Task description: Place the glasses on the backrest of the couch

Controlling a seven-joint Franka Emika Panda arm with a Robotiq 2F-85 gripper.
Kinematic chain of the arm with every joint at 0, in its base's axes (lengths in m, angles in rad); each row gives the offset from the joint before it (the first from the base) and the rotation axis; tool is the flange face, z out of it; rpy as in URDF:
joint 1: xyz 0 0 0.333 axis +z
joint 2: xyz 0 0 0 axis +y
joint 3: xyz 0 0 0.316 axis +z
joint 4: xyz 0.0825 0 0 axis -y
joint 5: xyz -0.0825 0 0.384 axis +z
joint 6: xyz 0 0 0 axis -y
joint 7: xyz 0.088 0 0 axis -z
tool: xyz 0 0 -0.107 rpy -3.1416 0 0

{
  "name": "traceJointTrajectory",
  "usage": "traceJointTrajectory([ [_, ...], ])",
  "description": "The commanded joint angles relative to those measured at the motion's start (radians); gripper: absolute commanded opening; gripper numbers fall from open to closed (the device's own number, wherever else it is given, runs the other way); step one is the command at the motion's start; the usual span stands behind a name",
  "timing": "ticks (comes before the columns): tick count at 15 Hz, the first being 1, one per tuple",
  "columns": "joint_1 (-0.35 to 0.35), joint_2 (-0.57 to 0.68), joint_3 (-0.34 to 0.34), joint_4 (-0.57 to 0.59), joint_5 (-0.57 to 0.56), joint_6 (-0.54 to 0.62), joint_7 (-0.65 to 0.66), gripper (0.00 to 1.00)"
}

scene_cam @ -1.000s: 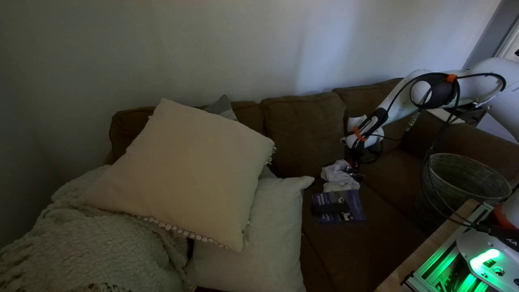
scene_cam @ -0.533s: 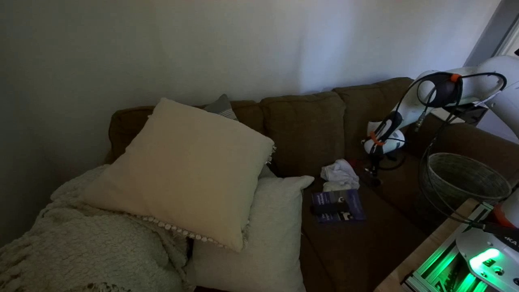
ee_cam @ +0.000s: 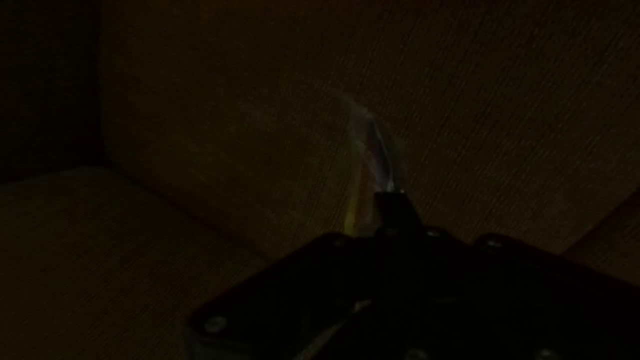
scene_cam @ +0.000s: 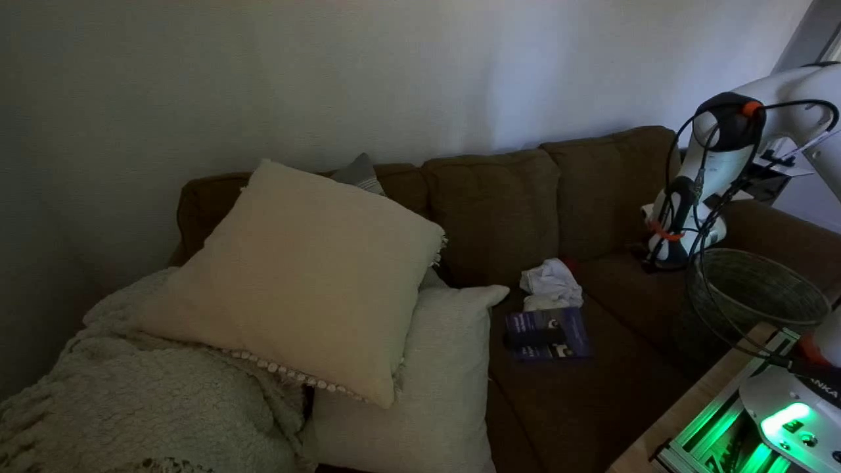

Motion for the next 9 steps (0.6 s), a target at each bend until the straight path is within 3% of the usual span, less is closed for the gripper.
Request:
traceJointTrajectory([
  [1, 0.07, -0.169, -0.066, -0.205, -0.012, 0.072, 0.047, 0.0],
  [3, 0.141, -0.249, -0.119, -0.283, 0.016, 0.096, 0.06, 0.0],
  [9, 0.571, -0.329, -0.453, -0.418, 0.152, 0.206, -0.002, 0.0],
])
